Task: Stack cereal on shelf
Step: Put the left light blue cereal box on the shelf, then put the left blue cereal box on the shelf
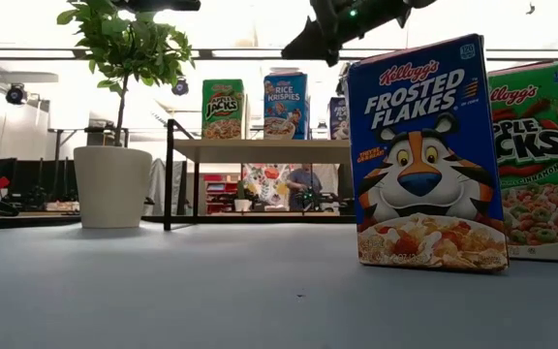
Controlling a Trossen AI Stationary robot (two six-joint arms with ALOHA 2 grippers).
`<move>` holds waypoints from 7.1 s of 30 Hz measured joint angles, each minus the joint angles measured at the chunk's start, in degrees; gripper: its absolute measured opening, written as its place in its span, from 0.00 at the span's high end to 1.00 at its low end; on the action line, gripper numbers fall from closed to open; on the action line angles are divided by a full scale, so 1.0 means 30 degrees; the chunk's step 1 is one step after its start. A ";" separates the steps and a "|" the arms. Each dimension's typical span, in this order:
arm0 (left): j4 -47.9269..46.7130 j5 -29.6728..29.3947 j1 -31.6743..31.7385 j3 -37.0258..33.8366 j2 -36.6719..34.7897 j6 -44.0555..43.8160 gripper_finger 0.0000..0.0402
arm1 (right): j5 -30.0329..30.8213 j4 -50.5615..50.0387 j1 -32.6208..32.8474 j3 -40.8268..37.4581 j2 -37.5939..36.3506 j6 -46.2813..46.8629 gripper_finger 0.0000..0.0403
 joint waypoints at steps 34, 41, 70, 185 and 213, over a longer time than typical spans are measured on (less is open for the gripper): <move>-0.0029 0.0011 0.0004 0.0000 0.0000 -0.0138 0.55 | 0.0670 -0.7505 0.0290 0.2751 -0.0148 -0.5014 0.98; -0.0029 0.0011 0.0007 0.0000 0.0000 -0.0138 0.55 | 0.1452 -1.1648 0.0125 0.3047 -0.0229 -0.3885 0.98; -0.0013 0.0032 0.0002 0.0000 0.0058 -0.0746 0.55 | 0.2853 -1.1030 0.0181 0.1610 -0.0950 -0.3320 0.98; -1.3224 0.0010 0.0612 1.2400 0.8969 -0.5379 0.63 | -0.0097 0.1492 0.8247 -0.3009 -0.0411 -0.0976 0.39; -1.2808 -0.0471 -0.0231 1.2125 0.7484 -0.3820 0.43 | 0.0066 -0.2671 0.5883 -0.3078 -0.2543 -0.2384 0.65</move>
